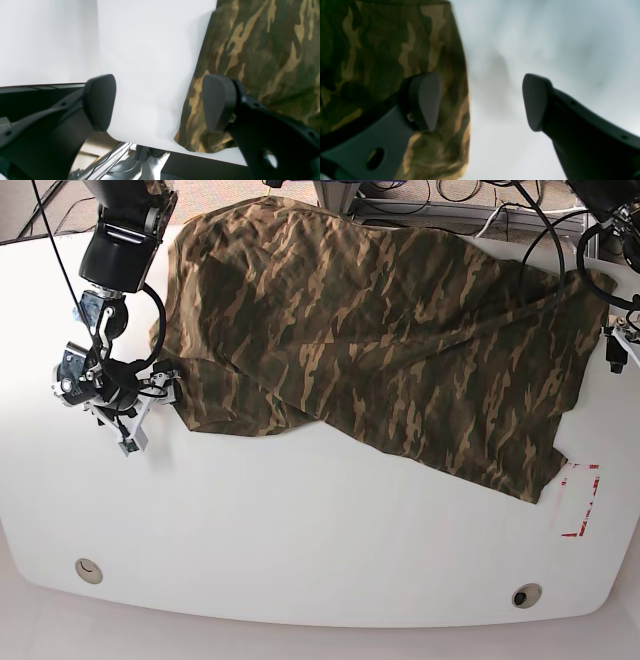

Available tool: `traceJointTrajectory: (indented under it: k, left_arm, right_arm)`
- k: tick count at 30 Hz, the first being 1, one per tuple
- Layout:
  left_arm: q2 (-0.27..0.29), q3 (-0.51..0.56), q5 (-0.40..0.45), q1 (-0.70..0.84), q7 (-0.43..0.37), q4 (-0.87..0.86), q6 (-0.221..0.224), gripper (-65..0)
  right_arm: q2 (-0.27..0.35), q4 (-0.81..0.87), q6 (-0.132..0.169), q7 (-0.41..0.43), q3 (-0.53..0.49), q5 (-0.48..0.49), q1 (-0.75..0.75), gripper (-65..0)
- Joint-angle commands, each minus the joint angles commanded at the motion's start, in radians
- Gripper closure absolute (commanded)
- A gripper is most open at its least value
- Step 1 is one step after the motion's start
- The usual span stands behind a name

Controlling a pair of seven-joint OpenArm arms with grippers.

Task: Layout the t-shirt on the table in an organized manner, then fold the t-shirt properly
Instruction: 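Lower the right gripper to the shirt's side edge and grasp it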

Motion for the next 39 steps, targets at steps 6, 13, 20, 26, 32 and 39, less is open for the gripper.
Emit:
traceJointTrajectory:
  k: [6,13,20,26,32,39]
  left_arm:
    - [0.0,0.0,-0.002,0.002,0.0,0.0,-0.002,-50.6]
    - [0.002,0.002,-0.002,0.002,0.0,0.0,-0.002,-50.6]
    - [0.015,0.003,-0.002,-0.005,0.0,0.0,-0.002,-50.6]
    - [0.021,0.005,-0.002,-0.005,0.0,0.0,-0.002,-50.6]
    - [0.021,0.005,-0.002,-0.006,-0.002,-0.002,-0.002,-50.6]
    - [0.023,0.006,-0.002,-0.006,-0.002,-0.002,-0.002,-50.6]
  right_arm:
    - [-0.002,-0.104,0.0,0.081,-0.038,0.002,0.032,-49.3]
    - [-0.021,-0.175,0.0,0.1,-0.084,0.0,0.064,-49.0]
    - [-0.068,-0.173,0.0,0.1,-0.089,-0.008,0.066,-49.0]
    - [-0.089,-0.173,0.0,0.1,-0.089,-0.003,0.063,-48.7]
    - [-0.104,-0.173,0.0,0.1,-0.089,-0.008,0.061,-31.9]
    - [-0.103,-0.173,0.0,0.1,-0.091,-0.009,0.066,0.0]
